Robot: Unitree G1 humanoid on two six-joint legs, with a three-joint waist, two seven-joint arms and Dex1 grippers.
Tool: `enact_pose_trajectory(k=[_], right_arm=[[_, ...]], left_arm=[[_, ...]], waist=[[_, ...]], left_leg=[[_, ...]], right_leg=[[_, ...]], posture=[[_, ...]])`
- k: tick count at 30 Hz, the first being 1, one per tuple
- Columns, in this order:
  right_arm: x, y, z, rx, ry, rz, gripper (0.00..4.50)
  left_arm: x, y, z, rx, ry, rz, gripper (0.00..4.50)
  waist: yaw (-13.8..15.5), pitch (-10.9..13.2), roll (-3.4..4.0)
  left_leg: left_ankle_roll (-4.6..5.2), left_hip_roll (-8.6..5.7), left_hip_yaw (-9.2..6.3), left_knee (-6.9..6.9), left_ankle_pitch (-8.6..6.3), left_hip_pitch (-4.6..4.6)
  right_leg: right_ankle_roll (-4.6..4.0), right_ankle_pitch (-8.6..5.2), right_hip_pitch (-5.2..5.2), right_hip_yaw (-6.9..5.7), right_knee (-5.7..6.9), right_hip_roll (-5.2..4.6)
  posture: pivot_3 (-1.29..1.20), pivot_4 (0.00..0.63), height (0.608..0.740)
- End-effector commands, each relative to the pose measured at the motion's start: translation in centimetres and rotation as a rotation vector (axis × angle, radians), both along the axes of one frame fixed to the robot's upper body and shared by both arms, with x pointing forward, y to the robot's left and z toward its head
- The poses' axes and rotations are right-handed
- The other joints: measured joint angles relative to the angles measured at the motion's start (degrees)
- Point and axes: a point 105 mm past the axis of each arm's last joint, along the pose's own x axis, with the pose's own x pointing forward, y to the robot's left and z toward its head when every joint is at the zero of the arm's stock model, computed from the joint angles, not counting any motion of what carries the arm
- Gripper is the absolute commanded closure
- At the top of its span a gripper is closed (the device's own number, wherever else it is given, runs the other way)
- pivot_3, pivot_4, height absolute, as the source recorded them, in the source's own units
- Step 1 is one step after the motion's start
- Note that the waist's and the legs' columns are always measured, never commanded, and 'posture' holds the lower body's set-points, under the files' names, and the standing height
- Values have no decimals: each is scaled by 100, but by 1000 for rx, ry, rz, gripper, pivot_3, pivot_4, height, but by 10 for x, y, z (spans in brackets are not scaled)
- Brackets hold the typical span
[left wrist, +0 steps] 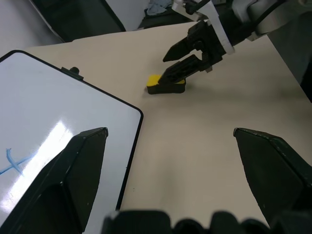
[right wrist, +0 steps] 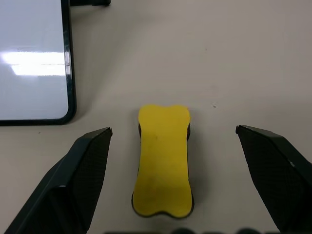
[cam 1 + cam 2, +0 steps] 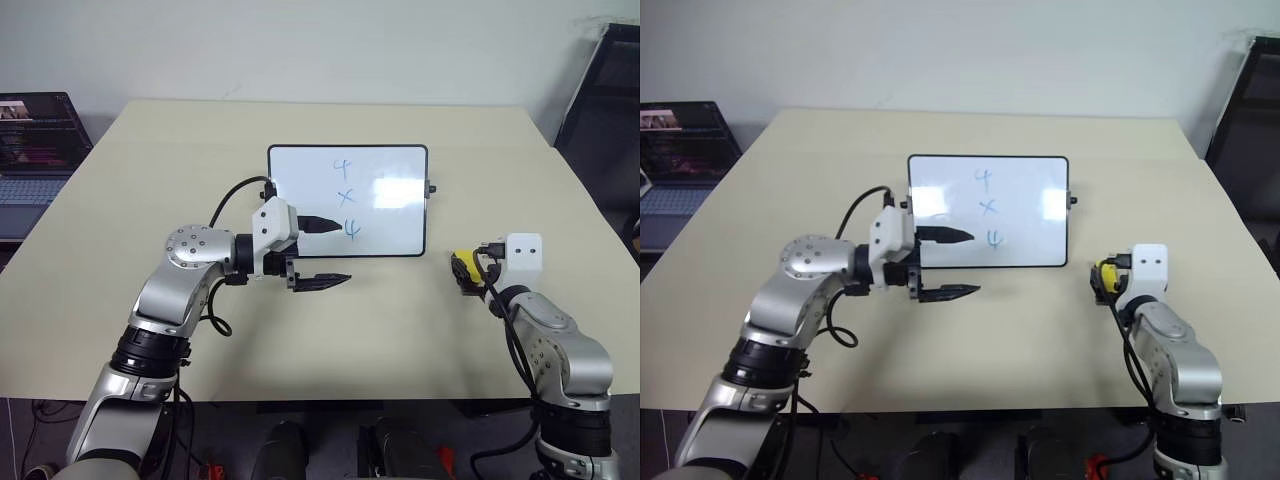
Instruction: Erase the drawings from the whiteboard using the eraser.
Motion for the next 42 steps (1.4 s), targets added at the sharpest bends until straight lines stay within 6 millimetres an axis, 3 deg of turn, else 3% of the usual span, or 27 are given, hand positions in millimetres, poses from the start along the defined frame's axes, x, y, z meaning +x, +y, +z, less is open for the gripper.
enact_pose_trajectory(k=[1,8,9,12,19,20,25,30,37,42], right_arm=[[6,0,7,-12,-43,-3,31],[10,-2,3,7,-44,-21,31],[11,-2,2,9,-41,-23,198],[12,-2,1,14,-37,-34,904],[10,2,-3,11,-12,-27,3415],[10,2,-4,12,-8,-25,3509],[10,4,-2,14,-20,-16,3509],[1,16,26,-10,-127,83,3509],[-25,49,55,-117,-233,318,3509],[-5,79,90,-241,-354,465,3510]], left_arm=[[-1,3,3,-4,-35,-5,0],[-1,5,0,0,-34,-7,0],[-1,6,-1,1,-35,-7,0],[2,7,-1,-3,-37,6,0],[3,9,-3,2,-36,17,0],[2,9,-4,2,-33,20,0],[4,10,-3,-10,-20,57,0],[12,19,1,-18,-7,189,0],[24,35,13,-68,-5,402,0],[43,52,11,-22,-21,615,0]], waist=[[0,0,0],[2,0,0],[2,0,0],[2,0,1],[4,0,0],[4,0,0],[3,-1,0],[2,0,2],[3,1,2],[-31,1,2]], left_leg=[[0,0,0,0,0,0],[0,2,-1,1,0,0],[0,1,-1,1,0,0],[0,2,-1,1,0,0],[0,2,-1,1,0,0],[0,2,-2,2,0,0],[0,3,-3,2,0,0],[0,4,-4,3,0,0],[0,5,-17,9,0,-5],[0,4,-11,15,1,0]], right_leg=[[-1,0,0,0,0,0],[-2,1,0,0,1,0],[-2,2,0,0,1,0],[-2,2,0,0,1,1],[-2,2,0,0,2,1],[-2,2,0,0,2,1],[-2,2,1,0,4,1],[-2,2,0,0,5,1],[-1,2,0,-4,5,0],[23,-7,1,-4,11,4]], posture=[[0,150,740],[0,150,740],[0,150,740],[0,150,740],[0,150,740],[0,150,740],[0,150,740],[0,150,740],[0,150,740],[0,150,740]])
